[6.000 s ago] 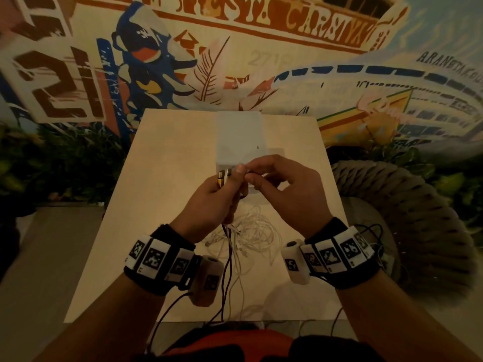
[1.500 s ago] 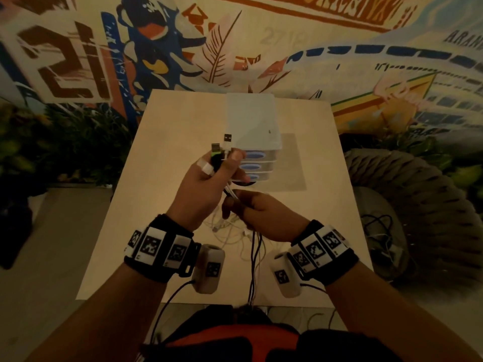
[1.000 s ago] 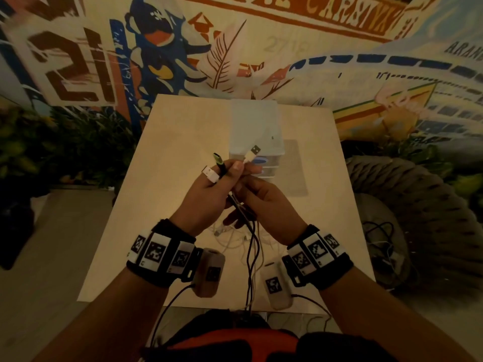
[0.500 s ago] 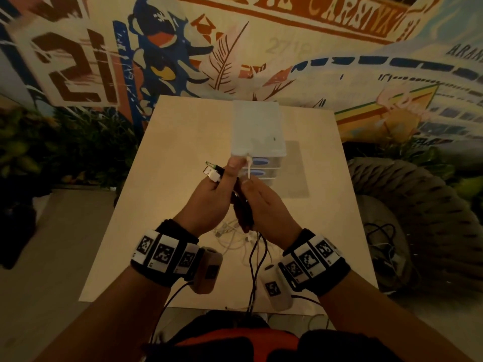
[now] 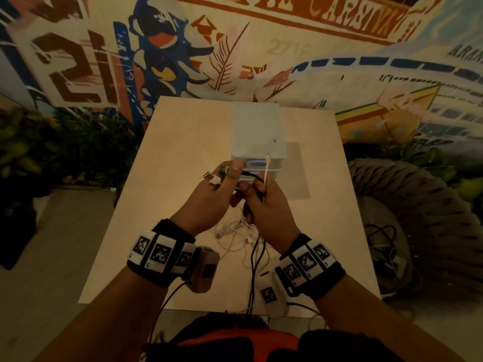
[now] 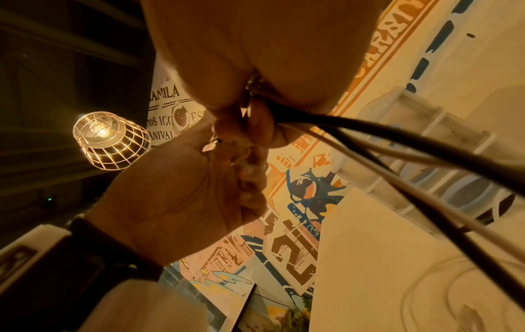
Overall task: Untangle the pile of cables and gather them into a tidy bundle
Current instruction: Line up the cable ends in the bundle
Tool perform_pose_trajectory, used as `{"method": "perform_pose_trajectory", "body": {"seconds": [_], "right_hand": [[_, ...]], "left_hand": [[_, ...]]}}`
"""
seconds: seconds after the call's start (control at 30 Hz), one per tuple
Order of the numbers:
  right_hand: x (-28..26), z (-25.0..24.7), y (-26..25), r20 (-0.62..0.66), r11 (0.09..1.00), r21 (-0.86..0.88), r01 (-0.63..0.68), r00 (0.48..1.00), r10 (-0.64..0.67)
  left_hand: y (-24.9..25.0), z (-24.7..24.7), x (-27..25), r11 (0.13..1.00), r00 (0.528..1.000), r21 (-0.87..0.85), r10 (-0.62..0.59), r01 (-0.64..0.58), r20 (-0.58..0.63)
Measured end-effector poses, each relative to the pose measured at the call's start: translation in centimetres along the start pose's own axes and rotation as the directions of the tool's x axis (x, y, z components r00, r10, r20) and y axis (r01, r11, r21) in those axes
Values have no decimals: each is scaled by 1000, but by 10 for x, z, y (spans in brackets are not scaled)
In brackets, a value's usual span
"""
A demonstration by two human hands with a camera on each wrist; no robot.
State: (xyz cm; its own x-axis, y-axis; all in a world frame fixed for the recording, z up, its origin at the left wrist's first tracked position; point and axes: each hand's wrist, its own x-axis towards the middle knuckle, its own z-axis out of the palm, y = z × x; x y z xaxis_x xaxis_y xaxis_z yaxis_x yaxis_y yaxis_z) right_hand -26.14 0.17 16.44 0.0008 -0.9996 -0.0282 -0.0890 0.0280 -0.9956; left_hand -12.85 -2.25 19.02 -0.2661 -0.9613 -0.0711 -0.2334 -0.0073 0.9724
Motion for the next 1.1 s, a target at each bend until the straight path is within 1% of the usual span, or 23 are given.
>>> {"method": "perform_pose_trajectory", "body": {"seconds": [0.07, 0.13, 0.2, 0.3, 0.4, 0.53, 0.63, 0.7, 0.77, 0.8, 0.9, 0.97, 1.0, 1.03, 1.1], "right_hand": [[2, 0, 2, -20, 1000, 29, -3, 1000, 4], [1, -3, 2, -9, 998, 70, 0, 1000, 1], [0, -5, 0, 23, 993, 114, -8, 1000, 5], [0, -10, 0, 70, 987, 154, -37, 997, 27], [3, -15, 5, 115, 992, 119, -48, 993, 34], [6, -22, 8, 161, 998, 49, 25, 986, -32], [6, -27, 9, 174, 998, 46, 37, 984, -44], [5, -28, 10, 184, 998, 28, 48, 982, -52], [7, -26, 16, 173, 999, 28, 32, 984, -36], [8, -26, 19, 147, 1000, 13, 24, 989, -26], [12, -33, 25, -7, 989, -132, 60, 998, -62], [12, -39, 17, -113, 983, -143, 119, 984, -136], [12, -41, 10, -127, 978, -128, 164, 975, -180], [12, -41, 5, -112, 972, -113, 208, 969, -221], [14, -36, -7, -51, 960, -109, 257, 963, -263]], "left_hand": [[-3, 1, 1, 1000, 1000, 11, -22, 22, -7], [-7, 1, 1, 998, 1000, 52, -29, 30, -7], [-11, 0, 3, 994, 998, 94, -55, 51, 40], [-11, -1, 5, 986, 986, 156, -87, 64, 144], [-8, -1, 7, 981, 980, 182, -101, 69, 174], [-7, 0, 9, 983, 964, 153, -133, 99, 232], [-5, 0, 12, 982, 948, 127, -167, 137, 270], [-3, 0, 14, 984, 947, 115, -160, 133, 280], [-4, 0, 16, 991, 954, 98, -120, 96, 276], [-5, 0, 16, 992, 961, 97, -105, 82, 255], [-12, -1, 20, 985, 984, 150, -109, 87, 141], [-13, 0, 23, 983, 989, 157, -112, 96, 96], [-12, 0, 23, 983, 988, 153, -115, 99, 101], [-11, 0, 24, 982, 986, 160, -123, 104, 115], [-11, 2, 23, 975, 980, 197, -134, 103, 147]]}}
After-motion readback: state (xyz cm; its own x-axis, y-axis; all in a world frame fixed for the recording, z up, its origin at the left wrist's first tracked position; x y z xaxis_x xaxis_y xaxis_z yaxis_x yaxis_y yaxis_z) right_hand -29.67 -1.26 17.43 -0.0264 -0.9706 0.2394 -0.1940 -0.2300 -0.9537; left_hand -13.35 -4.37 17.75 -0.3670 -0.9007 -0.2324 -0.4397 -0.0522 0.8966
